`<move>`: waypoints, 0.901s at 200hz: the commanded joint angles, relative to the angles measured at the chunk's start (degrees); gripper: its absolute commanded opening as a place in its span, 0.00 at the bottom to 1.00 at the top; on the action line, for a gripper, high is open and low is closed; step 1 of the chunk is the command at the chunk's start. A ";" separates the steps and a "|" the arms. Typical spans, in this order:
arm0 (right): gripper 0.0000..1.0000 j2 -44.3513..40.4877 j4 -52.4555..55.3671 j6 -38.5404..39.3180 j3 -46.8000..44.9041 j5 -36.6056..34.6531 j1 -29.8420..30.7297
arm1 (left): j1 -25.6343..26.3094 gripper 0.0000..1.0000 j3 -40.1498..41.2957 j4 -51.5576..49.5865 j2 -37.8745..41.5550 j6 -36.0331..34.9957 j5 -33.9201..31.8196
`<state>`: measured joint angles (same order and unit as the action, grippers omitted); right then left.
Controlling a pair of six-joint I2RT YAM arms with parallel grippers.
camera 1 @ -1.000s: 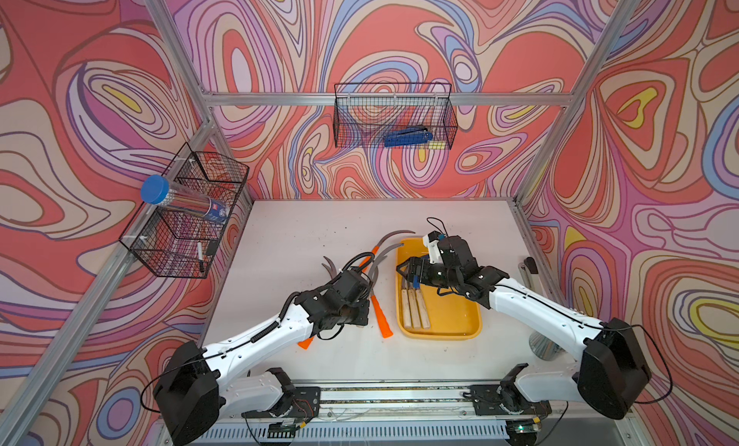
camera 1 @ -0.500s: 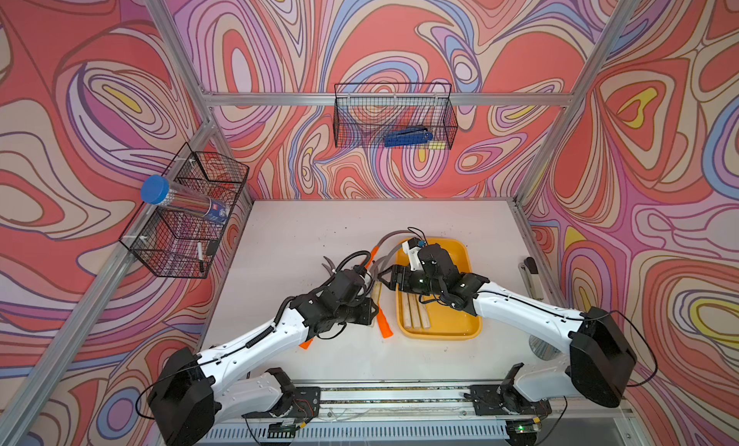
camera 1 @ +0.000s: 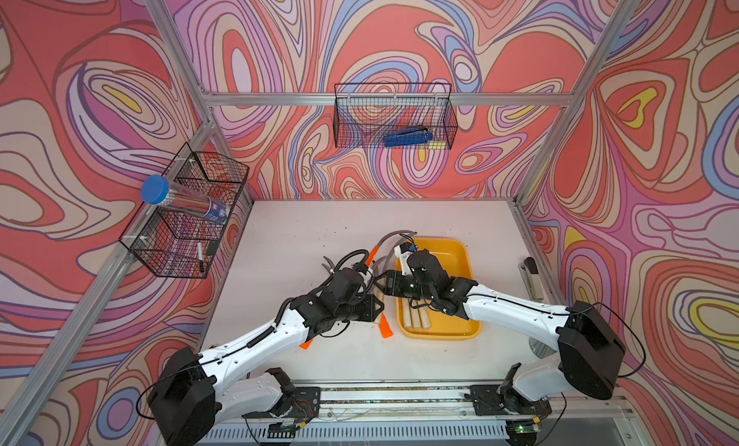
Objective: Put small sickles into storage boxes
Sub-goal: Place the sickle in the storage box.
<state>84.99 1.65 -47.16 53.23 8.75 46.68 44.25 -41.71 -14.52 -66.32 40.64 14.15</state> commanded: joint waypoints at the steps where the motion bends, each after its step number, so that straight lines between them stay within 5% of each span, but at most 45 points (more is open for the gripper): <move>1: 0.44 0.71 -1.83 -0.13 0.20 -1.37 0.49 | -0.22 0.00 0.65 3.07 -0.44 1.11 0.65; 34: 0.34 1.01 -1.81 0.04 0.37 -2.05 0.52 | -0.22 0.00 0.82 3.22 -0.65 1.11 0.79; 88: 0.09 2.03 -1.83 0.22 0.73 -1.92 0.58 | -0.27 0.16 1.11 3.14 -0.74 0.93 0.10; 161: 0.03 0.40 6.47 5.52 4.47 -7.72 0.06 | -0.30 0.99 0.21 -3.77 0.34 -1.04 -3.79; 180: 0.01 -0.52 9.28 7.43 5.37 -7.40 -1.56 | -0.27 1.00 0.51 -5.21 1.53 -1.60 -5.09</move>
<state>86.43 6.52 -43.64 56.18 3.55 46.63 44.18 -40.80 -15.99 -66.74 40.32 11.88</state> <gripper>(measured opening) 0.240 0.977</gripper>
